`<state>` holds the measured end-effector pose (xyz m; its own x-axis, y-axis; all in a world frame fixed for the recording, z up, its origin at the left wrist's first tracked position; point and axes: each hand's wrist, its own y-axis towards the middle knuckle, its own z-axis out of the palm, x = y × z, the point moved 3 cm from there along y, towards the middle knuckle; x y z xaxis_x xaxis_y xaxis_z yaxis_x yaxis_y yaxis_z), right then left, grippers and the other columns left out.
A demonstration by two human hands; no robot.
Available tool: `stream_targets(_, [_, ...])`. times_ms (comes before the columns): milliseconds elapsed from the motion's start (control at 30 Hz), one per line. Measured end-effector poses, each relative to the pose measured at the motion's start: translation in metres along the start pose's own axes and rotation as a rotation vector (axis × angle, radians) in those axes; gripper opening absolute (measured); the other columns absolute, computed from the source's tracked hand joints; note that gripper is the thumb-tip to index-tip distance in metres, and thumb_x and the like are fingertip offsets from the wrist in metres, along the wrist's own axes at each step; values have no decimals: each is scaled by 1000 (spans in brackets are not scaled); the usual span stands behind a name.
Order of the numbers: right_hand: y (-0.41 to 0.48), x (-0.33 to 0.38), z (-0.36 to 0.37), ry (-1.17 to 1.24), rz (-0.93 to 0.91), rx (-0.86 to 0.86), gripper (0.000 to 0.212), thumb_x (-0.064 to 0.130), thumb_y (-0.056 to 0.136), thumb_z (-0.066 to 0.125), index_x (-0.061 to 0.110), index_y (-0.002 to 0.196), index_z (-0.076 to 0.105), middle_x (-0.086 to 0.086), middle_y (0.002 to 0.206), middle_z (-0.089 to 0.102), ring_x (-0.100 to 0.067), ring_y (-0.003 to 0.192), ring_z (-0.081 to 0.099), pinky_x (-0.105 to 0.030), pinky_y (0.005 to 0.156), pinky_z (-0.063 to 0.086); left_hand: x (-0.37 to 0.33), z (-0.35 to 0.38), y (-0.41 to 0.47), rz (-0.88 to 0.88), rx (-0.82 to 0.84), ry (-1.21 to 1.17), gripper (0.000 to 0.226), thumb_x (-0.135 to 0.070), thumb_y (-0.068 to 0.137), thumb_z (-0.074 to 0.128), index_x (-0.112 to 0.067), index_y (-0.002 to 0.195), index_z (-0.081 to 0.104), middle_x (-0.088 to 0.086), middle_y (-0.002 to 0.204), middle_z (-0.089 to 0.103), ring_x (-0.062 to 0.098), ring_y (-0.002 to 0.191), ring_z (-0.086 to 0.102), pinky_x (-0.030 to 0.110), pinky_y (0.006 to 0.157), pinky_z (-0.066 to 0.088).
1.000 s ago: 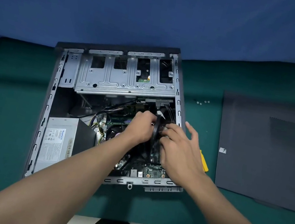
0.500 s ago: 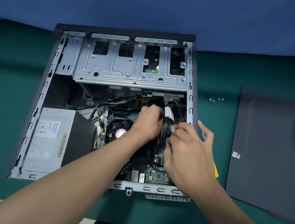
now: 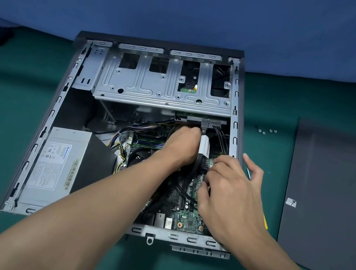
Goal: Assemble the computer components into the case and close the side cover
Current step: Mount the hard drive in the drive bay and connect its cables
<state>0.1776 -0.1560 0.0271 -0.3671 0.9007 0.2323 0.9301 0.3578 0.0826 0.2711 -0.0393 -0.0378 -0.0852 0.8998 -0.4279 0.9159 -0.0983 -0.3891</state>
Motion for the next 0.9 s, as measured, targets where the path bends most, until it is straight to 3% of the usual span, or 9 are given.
stream_targets(200, [0,1,-2,0,6,11,20,24,76,53,17,60,63,10,72,59,-11,98,57,-42,107,18,-2,-2,0,-3,-8,77,23,-4,86,51,-3,108,60,22,114,62,40,106,58,34,78,41])
stream_targets(267, [1,1,-2,-6,8,9,21,24,76,53,17,59,63,10,72,58,-11,97,57,-42,107,18,-6,-2,-2,35,-3,98,12,-4,84,50,-7,88,60,20,106,64,38,98,61,31,70,38])
stream_targets(367, [1,2,-3,-9,17,8,22,25,76,51,18,58,61,11,70,57,-11,95,57,-43,107,20,-10,-3,-2,59,-11,118,26,-1,82,49,-13,61,41,21,95,65,39,90,61,31,66,35])
stream_targets(433, [2,2,-2,-14,15,15,22,25,76,50,18,58,61,11,70,57,-10,95,57,-43,107,21,-10,-3,-1,54,-12,99,23,-1,82,49,-13,63,44,21,97,66,39,92,62,31,67,35])
stream_targets(567, [2,2,-2,-4,15,18,22,24,77,51,19,58,59,13,70,56,-9,96,56,-42,107,20,-5,-2,4,-4,-7,68,13,-4,84,52,-7,92,62,21,109,66,37,101,61,31,72,35])
stream_targets(667, [1,1,-1,-5,8,22,21,24,77,52,18,58,60,12,71,56,-9,96,56,-42,107,19,1,-2,9,-52,35,54,13,-6,87,52,-11,75,51,19,110,66,36,102,62,32,74,40])
stream_targets(767, [0,0,-1,-4,8,28,19,23,76,55,18,59,61,12,73,58,-9,98,56,-42,107,19,3,-2,13,-77,74,60,11,-10,90,50,-7,89,60,19,112,66,36,104,61,33,80,44])
stream_targets(800, [1,0,-1,-2,9,26,19,23,76,55,18,59,61,11,73,58,-9,98,56,-42,107,20,3,-2,13,-73,75,68,11,-10,90,50,-8,84,59,19,111,66,36,103,61,33,80,44])
stream_targets(900, [2,0,-1,-18,8,28,21,23,76,51,18,58,60,10,71,56,-10,97,57,-43,107,22,1,-2,10,-50,42,110,26,-4,87,49,-15,66,40,21,105,67,38,98,62,33,72,39])
